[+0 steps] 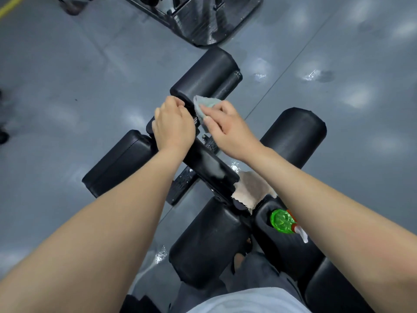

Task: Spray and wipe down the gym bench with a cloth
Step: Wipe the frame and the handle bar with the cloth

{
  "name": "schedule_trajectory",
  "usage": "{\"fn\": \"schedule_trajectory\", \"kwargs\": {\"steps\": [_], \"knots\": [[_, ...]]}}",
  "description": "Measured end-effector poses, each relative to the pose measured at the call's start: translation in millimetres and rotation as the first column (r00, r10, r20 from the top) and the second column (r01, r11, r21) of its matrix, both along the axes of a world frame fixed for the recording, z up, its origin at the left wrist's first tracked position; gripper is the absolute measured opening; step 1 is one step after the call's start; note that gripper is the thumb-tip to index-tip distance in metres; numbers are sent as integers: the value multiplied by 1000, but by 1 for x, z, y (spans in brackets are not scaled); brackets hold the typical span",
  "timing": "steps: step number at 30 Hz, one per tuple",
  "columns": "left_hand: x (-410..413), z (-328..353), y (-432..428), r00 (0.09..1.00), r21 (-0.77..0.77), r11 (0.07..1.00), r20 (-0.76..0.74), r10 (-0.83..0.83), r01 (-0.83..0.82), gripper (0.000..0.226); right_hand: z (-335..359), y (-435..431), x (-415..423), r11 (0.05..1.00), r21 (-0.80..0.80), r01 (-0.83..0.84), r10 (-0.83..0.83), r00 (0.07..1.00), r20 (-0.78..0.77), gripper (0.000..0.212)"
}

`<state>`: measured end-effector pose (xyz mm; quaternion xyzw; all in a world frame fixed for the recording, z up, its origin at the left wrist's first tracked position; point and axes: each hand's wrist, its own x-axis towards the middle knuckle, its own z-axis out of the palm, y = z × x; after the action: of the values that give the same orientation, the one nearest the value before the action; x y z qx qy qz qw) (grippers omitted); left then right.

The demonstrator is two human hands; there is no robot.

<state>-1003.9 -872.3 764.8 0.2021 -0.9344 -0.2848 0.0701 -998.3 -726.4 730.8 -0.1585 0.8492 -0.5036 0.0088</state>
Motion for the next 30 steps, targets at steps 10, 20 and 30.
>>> {"fn": "schedule_trajectory", "kwargs": {"steps": [10,20,30], "knots": [[-14,-2,-5,976,180,966,149,161,-186,33,-7,-13,-24,950,304,72,33,945,-326,25],[-15,-6,-2,978,126,974,119,174,-189,36,-7,-7,-28,914,396,88,94,904,-417,27],[-14,-3,0,976,103,979,146,159,-175,34,-16,-10,-32,914,307,265,-127,906,-403,25]]}}
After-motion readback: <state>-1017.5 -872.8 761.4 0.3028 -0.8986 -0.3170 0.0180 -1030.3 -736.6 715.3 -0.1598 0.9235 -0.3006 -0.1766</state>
